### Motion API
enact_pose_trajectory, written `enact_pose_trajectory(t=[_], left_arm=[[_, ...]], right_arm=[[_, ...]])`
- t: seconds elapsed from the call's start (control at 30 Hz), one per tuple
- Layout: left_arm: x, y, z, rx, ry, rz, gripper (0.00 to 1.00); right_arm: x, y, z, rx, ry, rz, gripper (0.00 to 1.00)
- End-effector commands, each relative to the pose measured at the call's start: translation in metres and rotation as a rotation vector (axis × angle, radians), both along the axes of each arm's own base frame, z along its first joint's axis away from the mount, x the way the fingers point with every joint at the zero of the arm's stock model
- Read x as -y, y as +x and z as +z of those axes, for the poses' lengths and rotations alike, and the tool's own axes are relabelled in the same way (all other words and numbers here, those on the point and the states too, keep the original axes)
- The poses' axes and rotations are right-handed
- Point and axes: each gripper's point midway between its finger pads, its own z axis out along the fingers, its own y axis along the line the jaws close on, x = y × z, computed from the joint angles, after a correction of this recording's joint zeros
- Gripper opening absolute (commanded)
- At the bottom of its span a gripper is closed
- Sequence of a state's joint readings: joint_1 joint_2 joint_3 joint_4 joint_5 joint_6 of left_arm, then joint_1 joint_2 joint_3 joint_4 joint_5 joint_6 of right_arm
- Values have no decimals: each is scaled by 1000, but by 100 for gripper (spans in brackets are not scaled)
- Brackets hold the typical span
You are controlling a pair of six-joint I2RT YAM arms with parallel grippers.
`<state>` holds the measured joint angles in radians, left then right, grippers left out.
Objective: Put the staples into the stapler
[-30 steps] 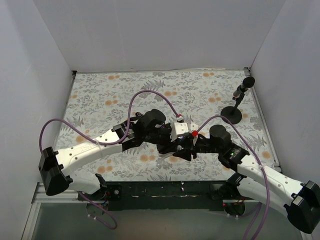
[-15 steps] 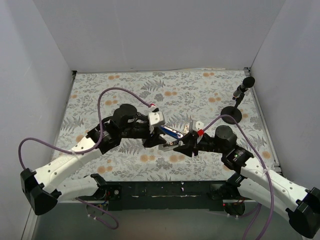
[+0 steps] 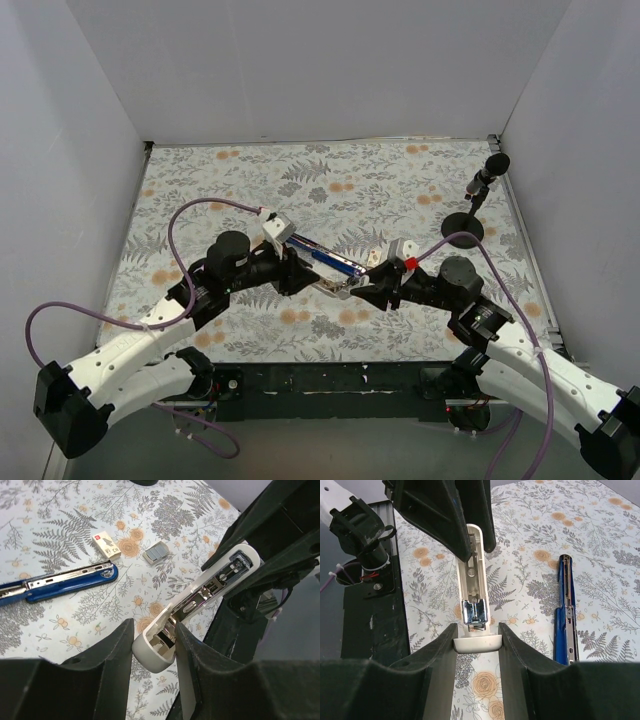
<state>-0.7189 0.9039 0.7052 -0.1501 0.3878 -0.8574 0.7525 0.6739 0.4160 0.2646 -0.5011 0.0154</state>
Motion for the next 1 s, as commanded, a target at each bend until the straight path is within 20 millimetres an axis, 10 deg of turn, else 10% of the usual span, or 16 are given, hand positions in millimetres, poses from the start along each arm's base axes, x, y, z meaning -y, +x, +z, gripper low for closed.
enact_pose_trajectory(t=[0.0, 0.7, 0.97], left_arm=[[-30, 40, -27, -123, -38, 362, 0], [-51, 18, -145, -578, -199, 628, 1], [-52, 14, -137, -722, -419, 611, 5]], right_arm=[[-6, -9, 54, 101, 153, 58, 1], [-13, -6, 35, 68, 143, 54, 1], [-9, -10, 35, 92, 178, 45, 1]])
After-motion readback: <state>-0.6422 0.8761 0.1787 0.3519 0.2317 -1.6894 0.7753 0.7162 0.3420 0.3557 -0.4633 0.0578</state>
